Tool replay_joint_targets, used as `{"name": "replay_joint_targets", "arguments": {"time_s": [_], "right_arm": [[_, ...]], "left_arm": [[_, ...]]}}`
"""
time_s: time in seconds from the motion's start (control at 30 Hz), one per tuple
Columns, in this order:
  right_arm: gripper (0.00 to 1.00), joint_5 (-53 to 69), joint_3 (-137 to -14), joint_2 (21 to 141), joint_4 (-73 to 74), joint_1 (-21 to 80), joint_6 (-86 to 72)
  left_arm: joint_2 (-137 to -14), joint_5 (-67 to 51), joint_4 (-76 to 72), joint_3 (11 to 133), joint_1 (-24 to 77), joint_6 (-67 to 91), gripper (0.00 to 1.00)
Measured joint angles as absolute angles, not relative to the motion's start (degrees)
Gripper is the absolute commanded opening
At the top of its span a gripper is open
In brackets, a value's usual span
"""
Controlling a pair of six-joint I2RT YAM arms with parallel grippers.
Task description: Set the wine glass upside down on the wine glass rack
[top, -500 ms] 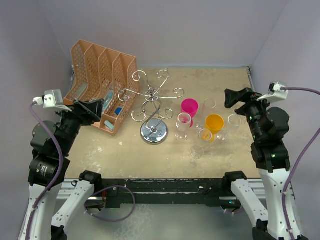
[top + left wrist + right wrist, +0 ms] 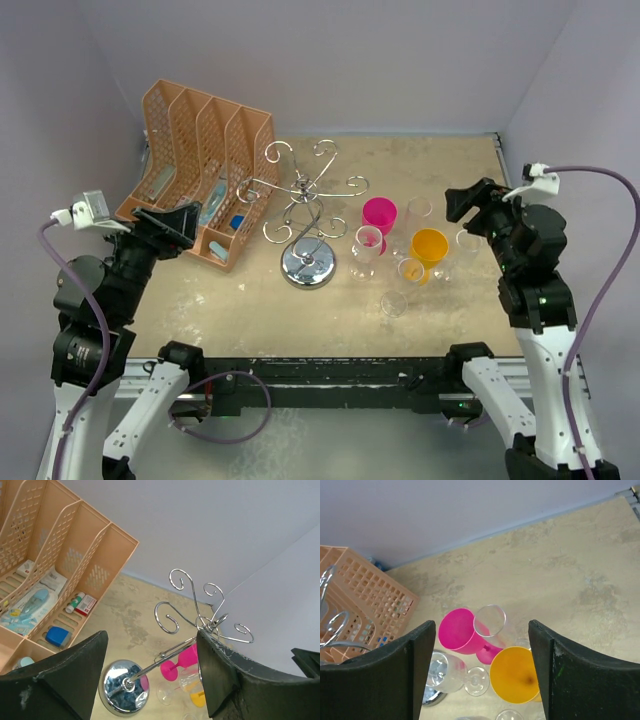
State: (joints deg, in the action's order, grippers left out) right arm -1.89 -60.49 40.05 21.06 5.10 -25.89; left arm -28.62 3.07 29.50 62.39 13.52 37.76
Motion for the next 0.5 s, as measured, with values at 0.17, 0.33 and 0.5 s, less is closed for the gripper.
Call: {"name": "replay_joint_targets", "arguments": {"time_s": [0.17,0.33,0.5], "right_arm": [[0.63,-3.25,-60.51,44.99,23.68,5.06,-25.12],[0.64,-1.91,-60.66,49.15,27.27,5.06,-24.12],[0.60,1.37,-61.41,52.58,27.90,5.08,-21.82]], "left_arm": [[-29.15,3.88,30.72,62.39,13.50,41.01,0.69],[-30.92,3.81,32.42,62.94,13.50,41.41,0.69],[-31.53,1.87,34.28,63.11,13.50,41.32,0.68]]}}
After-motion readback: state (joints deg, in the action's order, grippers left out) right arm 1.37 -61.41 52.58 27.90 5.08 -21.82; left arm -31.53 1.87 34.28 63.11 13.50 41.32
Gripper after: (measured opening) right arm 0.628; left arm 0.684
